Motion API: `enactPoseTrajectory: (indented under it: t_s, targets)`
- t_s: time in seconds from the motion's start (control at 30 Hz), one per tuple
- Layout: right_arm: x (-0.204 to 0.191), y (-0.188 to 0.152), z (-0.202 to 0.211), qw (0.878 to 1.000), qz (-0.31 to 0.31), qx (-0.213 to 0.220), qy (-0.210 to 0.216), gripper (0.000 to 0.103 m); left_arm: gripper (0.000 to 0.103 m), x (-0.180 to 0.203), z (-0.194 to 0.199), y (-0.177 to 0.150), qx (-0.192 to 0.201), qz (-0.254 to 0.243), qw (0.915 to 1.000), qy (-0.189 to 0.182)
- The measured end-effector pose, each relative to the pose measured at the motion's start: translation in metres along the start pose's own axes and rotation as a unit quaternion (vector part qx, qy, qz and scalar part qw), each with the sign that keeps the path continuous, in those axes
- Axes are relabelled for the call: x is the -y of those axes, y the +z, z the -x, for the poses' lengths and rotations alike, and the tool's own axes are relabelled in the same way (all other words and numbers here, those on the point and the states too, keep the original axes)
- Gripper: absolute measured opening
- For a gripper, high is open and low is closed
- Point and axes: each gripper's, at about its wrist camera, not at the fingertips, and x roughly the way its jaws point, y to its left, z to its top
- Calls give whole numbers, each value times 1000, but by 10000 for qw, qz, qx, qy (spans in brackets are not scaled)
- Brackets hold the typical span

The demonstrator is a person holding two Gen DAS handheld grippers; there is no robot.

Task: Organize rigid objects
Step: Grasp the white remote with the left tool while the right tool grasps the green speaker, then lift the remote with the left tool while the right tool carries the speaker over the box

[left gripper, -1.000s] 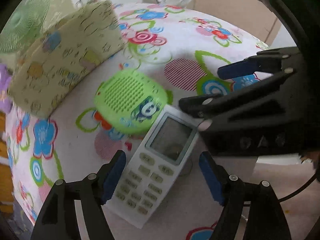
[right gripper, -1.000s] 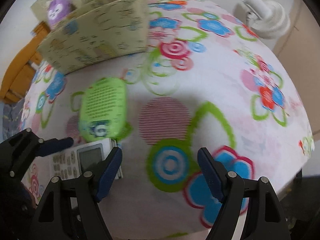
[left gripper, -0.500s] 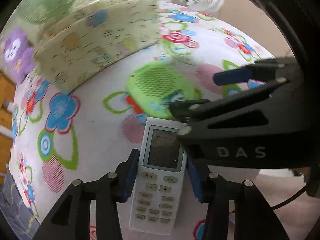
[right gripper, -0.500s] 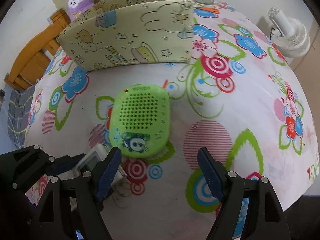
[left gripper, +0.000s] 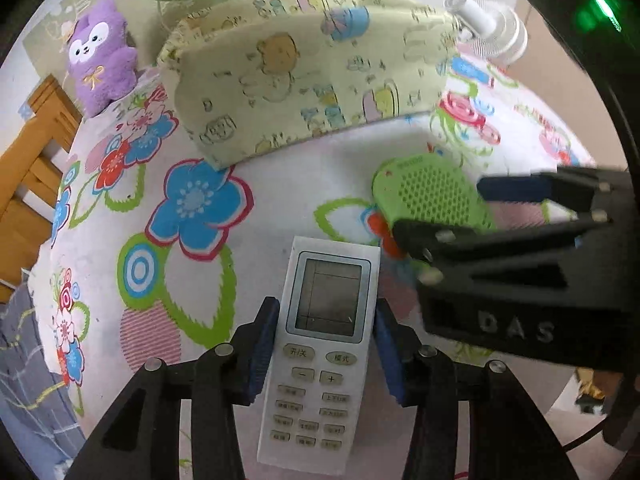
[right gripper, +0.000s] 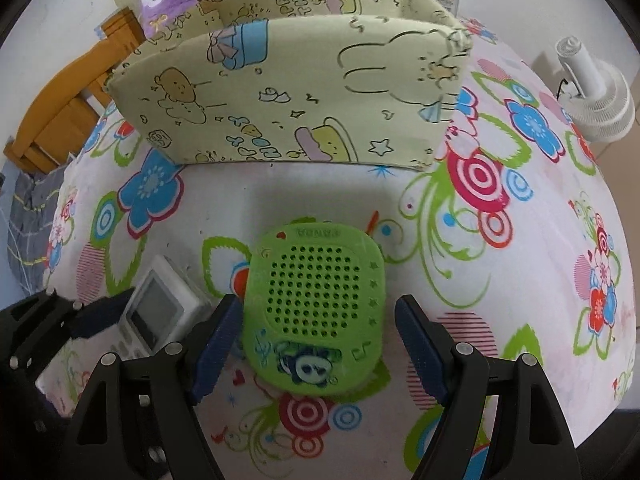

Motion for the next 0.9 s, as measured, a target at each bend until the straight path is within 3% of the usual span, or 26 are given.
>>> enactPoseTrajectory:
  t_s: [0.17, 0.23, 0.33, 0.37, 0.4, 0.5, 0.9]
  targets:
    - [-13, -3, -5, 9987, 324, 77, -375, 81, 52, -2, -2, -1, -23, 355, 9994, -36]
    - [-14, -4, -4, 9987, 286, 129, -408, 80, 59, -8, -4, -1, -60, 635, 9980, -32]
    - [-16, -5, -4, 9984, 276, 180, -458, 78, 60, -9, -5, -1, -60, 594, 9982, 36]
    - [-15, -6, -4, 9984, 273, 192, -460, 78, 59, -10, -5, 0, -74, 593, 9982, 40]
    - [-15, -6, -4, 9983, 285, 201, -464, 77, 51, -9, -6, 1, -104, 624, 9980, -21]
    - [-17, -5, -5, 9983, 286, 183, -474, 77, 49, -3, -2, 0, -44, 657, 9978, 96]
    - [9, -12, 23, 9982, -84, 305, -514, 77, 47, 5, 10, 13, -53, 1077, 9941, -122]
